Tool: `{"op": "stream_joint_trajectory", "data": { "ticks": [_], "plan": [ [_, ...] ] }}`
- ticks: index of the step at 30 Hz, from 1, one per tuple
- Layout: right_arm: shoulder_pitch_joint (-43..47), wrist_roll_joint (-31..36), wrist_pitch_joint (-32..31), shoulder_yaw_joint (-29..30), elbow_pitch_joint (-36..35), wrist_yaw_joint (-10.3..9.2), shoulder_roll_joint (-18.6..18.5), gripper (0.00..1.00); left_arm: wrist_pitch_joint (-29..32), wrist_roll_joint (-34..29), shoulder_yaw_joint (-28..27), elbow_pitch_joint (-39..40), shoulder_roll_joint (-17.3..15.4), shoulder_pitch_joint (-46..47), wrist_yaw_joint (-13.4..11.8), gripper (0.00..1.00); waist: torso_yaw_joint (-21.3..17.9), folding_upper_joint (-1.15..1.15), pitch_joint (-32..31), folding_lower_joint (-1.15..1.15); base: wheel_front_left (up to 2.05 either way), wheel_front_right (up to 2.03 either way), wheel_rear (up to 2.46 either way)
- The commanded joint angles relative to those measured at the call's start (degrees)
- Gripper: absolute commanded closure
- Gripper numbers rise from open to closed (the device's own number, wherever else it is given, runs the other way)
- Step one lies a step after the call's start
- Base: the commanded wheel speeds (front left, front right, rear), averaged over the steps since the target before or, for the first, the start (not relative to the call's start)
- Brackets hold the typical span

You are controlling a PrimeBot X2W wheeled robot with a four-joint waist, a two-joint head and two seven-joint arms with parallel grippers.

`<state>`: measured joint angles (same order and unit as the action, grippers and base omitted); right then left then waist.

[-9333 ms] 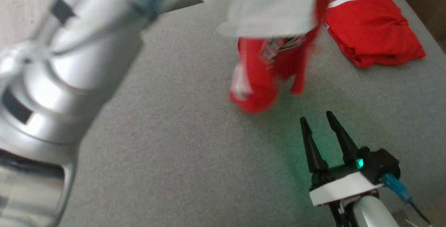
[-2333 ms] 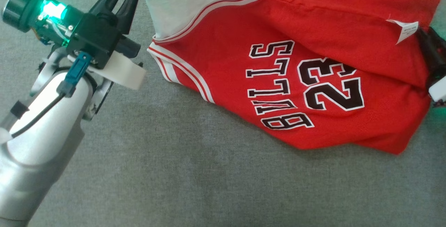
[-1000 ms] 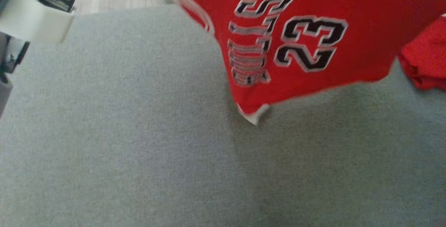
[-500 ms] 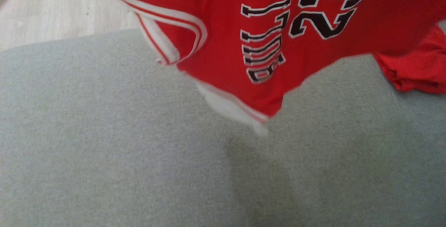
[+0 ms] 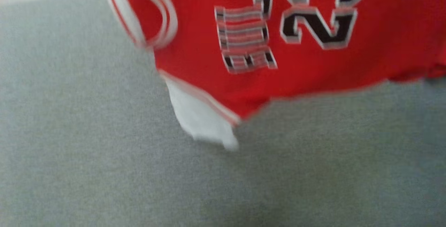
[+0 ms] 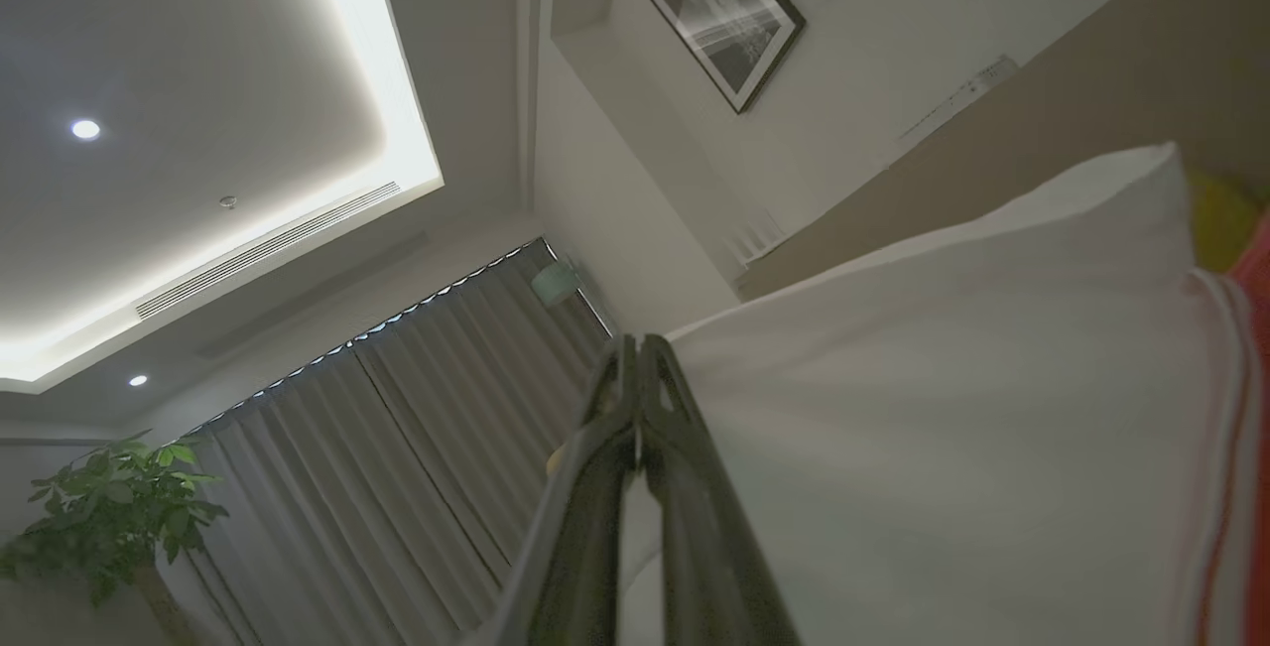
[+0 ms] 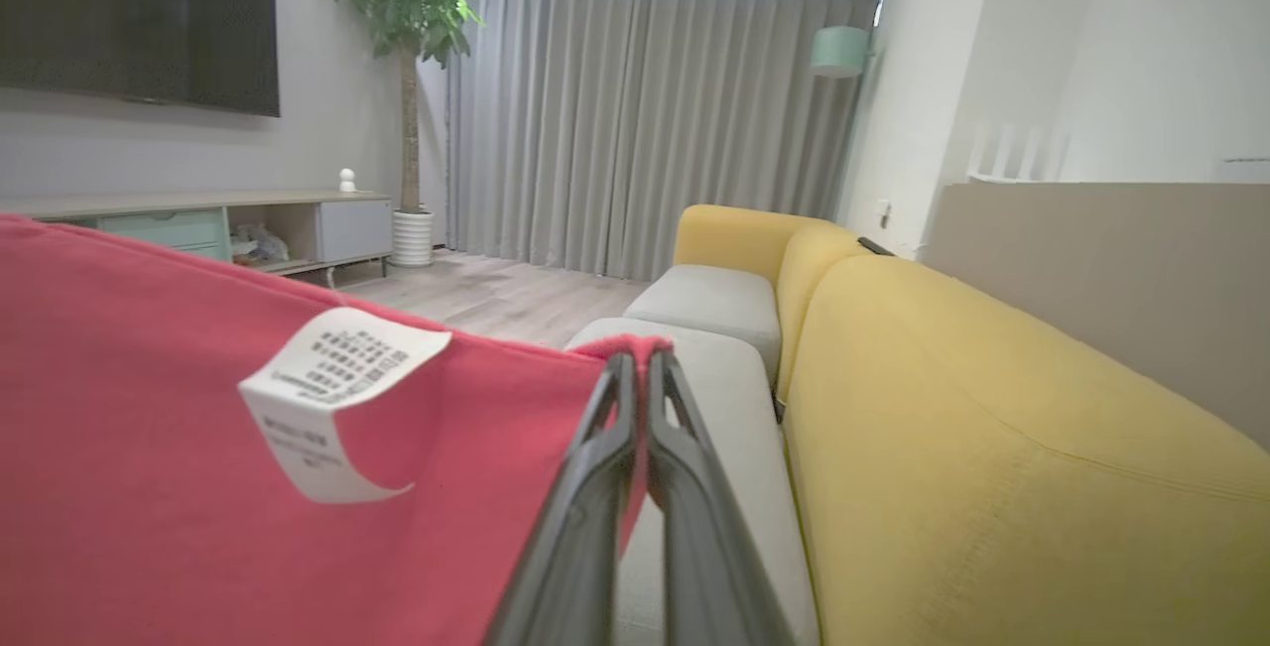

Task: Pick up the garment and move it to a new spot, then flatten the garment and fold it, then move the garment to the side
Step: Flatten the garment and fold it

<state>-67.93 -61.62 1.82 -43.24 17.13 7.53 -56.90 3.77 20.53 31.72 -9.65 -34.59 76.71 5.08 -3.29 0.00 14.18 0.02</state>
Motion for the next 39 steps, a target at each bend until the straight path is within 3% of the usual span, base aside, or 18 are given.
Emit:
{"op": "stream_joint_trajectory", "data": {
  "ticks": [1,5,10,15,19,25,34,39],
  "plan": [
    [-1.58,0.83,0.3,0.93,0.84,-0.04,0.38,1.0,-0.43,-1.3,-1.68,-0.98,-1.33,5.32,0.05,1.0,1.37,0.0,5.67,-0.02,0.0,0.0,0.0],
    [-7.35,5.62,4.05,2.28,5.67,-0.04,4.01,1.0,-3.35,-3.94,-0.14,-7.18,1.98,12.18,0.23,1.0,2.11,0.0,11.0,-0.02,0.0,0.0,0.0],
    [-13.27,14.77,10.12,3.85,12.04,-0.04,7.2,1.0,-10.02,-7.79,0.76,-13.22,5.01,19.17,-1.28,1.0,2.78,0.0,14.82,-0.02,0.0,0.0,0.0],
    [-11.72,20.16,12.35,3.16,15.5,-0.04,9.38,1.0,-14.86,-6.58,1.69,-16.0,5.84,15.76,-0.73,1.0,3.69,0.0,16.22,-0.02,0.0,0.0,0.0],
    [-6.54,20.39,12.85,2.08,17.09,-0.04,10.56,1.0,-16.64,-4.51,2.18,-13.99,4.04,6.49,-0.81,1.0,4.19,0.0,16.49,-0.02,0.0,0.0,0.0],
    [5.72,19.3,13.13,2.33,18.28,-0.04,10.99,1.0,-18.19,-0.96,2.57,-4.87,1.09,-15.06,-4.7,1.0,5.01,0.0,14.09,-0.02,0.0,0.0,0.0],
    [32.64,24.51,13.17,14.74,11.04,-0.04,11.23,1.0,-18.53,3.43,6.17,8.68,-4.04,-48.93,-12.28,1.0,3.52,0.0,8.62,-0.02,0.0,0.0,0.0],
    [43.35,28.49,13.17,20.96,8.18,-0.04,13.58,1.0,-18.56,5.74,7.5,12.6,-4.44,-59.4,-15.59,1.0,2.7,0.0,6.76,-0.02,0.0,0.0,0.0]
  ]
}}
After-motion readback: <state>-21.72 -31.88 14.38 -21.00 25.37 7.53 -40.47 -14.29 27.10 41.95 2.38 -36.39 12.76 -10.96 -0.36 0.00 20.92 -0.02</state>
